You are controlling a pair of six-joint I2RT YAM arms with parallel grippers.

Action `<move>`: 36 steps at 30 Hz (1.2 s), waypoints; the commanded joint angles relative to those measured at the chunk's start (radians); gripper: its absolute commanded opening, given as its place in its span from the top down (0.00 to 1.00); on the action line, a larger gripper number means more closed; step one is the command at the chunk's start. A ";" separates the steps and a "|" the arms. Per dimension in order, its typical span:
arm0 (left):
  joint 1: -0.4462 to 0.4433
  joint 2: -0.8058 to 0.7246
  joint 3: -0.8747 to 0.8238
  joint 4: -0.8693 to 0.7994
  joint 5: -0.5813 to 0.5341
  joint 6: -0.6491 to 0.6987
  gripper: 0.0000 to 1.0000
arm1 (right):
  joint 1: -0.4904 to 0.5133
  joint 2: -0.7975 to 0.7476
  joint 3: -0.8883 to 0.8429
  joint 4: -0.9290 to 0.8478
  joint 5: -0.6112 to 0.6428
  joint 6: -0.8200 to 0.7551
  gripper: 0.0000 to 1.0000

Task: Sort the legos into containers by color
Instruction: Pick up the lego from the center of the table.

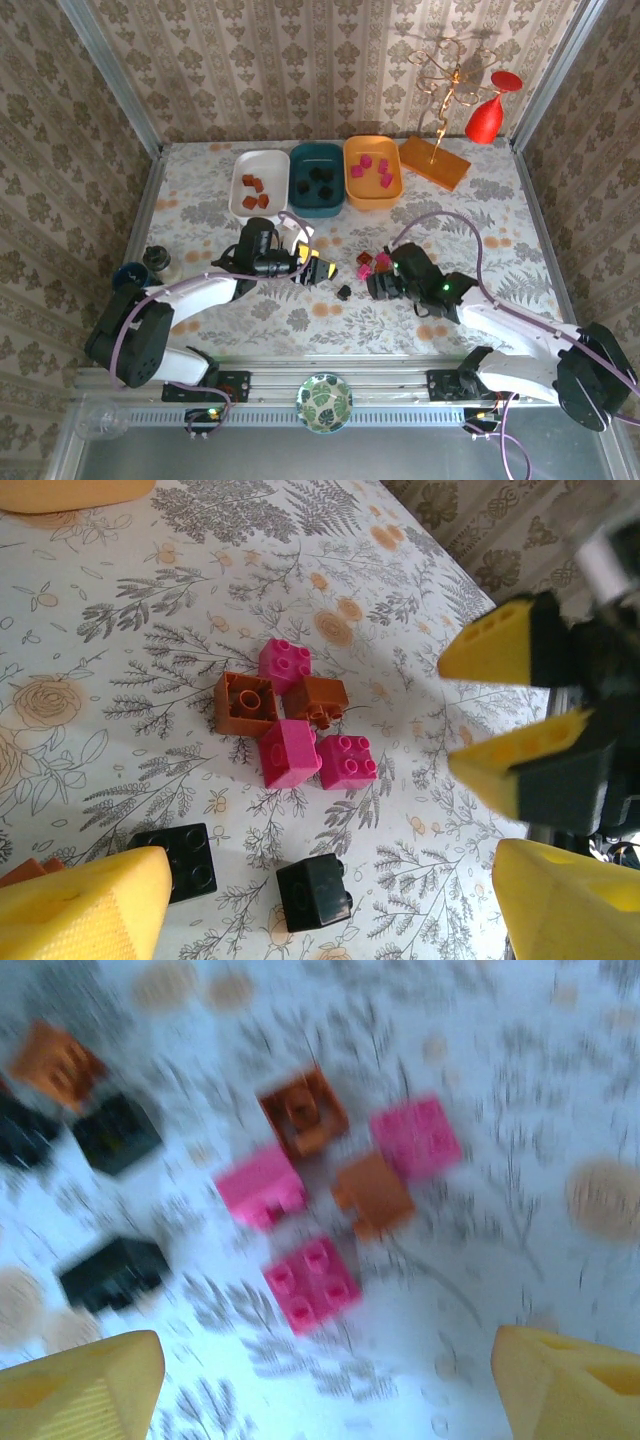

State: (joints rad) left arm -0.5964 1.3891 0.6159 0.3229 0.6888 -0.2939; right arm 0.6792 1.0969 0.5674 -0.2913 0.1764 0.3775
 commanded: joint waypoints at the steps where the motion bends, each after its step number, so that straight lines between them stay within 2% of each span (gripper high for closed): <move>1: -0.005 -0.003 -0.005 0.031 0.037 0.033 0.15 | 0.022 -0.007 -0.032 0.034 0.017 0.037 0.11; 9: -0.005 -0.030 -0.018 0.024 -0.011 0.038 0.15 | 0.041 0.198 0.036 0.093 0.023 -0.028 0.11; 22: -0.005 -0.048 -0.018 -0.002 -0.040 0.043 0.15 | 0.042 0.437 0.130 0.153 0.029 -0.132 0.31; 33: 0.001 -0.077 -0.031 -0.006 -0.100 0.042 0.15 | 0.065 0.405 0.108 0.151 -0.023 -0.124 0.63; 36: 0.004 -0.081 -0.034 -0.006 -0.112 0.039 0.15 | 0.065 0.326 0.103 0.120 -0.039 -0.109 0.66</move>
State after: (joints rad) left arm -0.5949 1.3300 0.5995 0.3260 0.5945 -0.2749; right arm 0.7380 1.5013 0.6769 -0.1432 0.1604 0.2600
